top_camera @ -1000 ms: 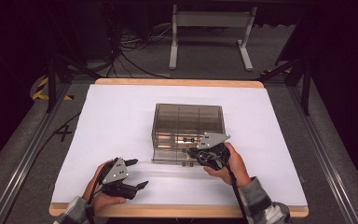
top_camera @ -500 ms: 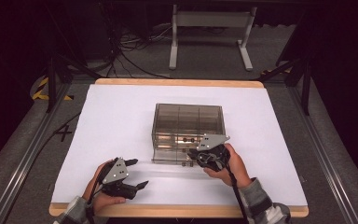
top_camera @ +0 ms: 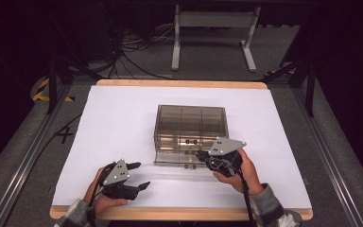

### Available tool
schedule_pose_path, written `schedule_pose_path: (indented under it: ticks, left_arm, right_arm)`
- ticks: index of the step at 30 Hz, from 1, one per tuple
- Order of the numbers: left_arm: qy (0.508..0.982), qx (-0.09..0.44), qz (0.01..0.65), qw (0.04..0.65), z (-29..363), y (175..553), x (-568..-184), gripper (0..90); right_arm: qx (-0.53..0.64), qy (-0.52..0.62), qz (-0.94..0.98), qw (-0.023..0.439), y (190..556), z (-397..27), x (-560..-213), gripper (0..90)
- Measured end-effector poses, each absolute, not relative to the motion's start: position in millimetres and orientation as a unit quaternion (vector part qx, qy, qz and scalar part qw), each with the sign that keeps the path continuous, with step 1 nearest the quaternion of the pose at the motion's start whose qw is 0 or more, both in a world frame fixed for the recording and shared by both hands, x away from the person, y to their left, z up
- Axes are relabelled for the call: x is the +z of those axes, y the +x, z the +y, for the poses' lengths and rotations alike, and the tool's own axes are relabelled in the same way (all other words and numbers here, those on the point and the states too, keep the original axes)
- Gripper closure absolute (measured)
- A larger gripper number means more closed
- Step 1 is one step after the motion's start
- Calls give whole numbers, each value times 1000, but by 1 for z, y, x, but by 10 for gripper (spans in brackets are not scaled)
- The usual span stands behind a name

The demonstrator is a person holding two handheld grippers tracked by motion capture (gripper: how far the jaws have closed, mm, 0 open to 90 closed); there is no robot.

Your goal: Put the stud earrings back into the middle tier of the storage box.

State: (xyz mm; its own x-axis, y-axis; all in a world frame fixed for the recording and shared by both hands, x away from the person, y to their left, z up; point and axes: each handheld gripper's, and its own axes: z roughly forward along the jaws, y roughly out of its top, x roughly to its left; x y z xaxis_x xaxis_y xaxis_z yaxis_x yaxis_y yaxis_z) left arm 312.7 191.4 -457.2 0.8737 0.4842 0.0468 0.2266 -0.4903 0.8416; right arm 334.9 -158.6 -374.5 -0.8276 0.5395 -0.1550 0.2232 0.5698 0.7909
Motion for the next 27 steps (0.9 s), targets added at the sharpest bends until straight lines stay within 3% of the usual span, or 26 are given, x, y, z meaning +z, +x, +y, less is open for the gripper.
schedule_pose_path:
  ticks: [7,15,20,27]
  left_arm:
    - [854,118,198,466,195,311,-455,529]
    - [859,131,181,461,190,306,-451,793]
    - [862,138,182,452,185,307,-451,890]
    - [869,122,164,451,169,306,-450,897]
  right_arm:
    - [435,216,849,209,316,-179,-361,900]
    - [446,254,825,235,314,-219,-354,900]
    - [446,276,810,261,320,-232,-353,900]
    - [449,311,790,280,338,-242,-360,900]
